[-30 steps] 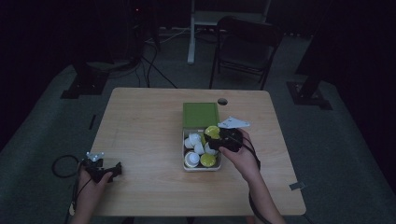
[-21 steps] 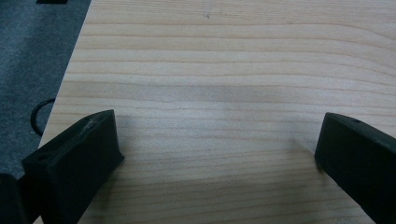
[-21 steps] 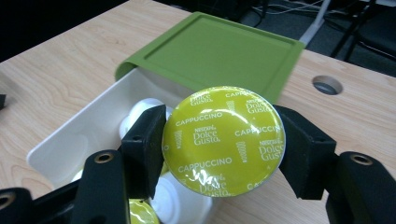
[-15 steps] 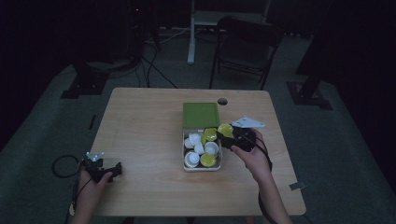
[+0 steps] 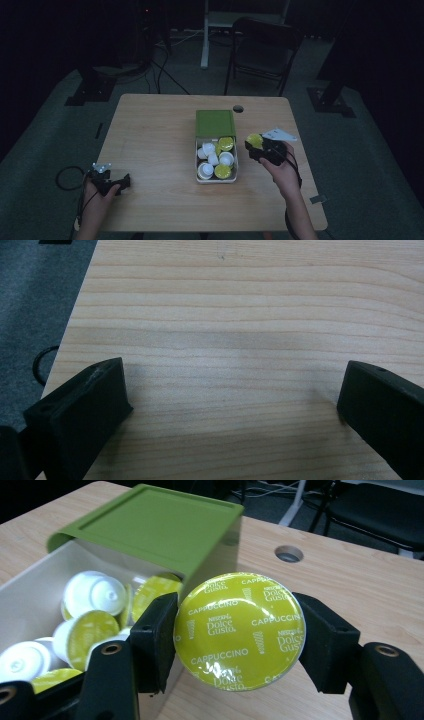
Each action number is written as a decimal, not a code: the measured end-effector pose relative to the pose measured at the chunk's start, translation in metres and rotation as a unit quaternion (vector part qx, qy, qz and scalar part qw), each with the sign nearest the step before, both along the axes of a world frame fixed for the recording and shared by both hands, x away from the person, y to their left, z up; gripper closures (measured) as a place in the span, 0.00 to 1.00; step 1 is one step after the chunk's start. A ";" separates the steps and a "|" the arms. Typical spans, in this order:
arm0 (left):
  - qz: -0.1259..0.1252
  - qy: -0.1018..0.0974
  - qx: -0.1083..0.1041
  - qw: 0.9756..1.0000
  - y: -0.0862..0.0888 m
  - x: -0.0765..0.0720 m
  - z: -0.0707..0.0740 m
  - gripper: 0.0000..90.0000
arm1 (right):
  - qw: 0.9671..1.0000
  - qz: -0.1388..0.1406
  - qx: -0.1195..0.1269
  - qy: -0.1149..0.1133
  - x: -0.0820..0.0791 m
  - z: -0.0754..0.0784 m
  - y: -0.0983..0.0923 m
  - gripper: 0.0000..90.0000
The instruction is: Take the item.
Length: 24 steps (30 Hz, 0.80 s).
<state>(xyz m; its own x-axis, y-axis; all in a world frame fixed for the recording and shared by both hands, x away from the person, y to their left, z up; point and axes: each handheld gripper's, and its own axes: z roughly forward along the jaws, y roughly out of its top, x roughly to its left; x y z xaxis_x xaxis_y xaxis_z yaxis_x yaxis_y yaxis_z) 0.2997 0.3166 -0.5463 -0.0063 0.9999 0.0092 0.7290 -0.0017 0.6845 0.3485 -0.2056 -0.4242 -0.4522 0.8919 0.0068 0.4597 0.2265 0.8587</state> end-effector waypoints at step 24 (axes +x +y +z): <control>0.000 0.001 0.000 1.000 0.000 0.000 0.000 0.00 | 0.996 -0.084 -0.008 0.002 -0.008 -0.036 -0.045 0.43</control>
<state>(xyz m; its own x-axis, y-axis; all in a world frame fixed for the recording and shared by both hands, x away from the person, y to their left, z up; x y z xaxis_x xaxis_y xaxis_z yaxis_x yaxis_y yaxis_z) 0.2997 0.3166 -0.5462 -0.0059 0.9999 0.0099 0.7299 -0.0024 0.6835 0.3408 -0.2503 -0.4607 -0.2958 0.9552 -0.0058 0.4958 0.1587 0.8538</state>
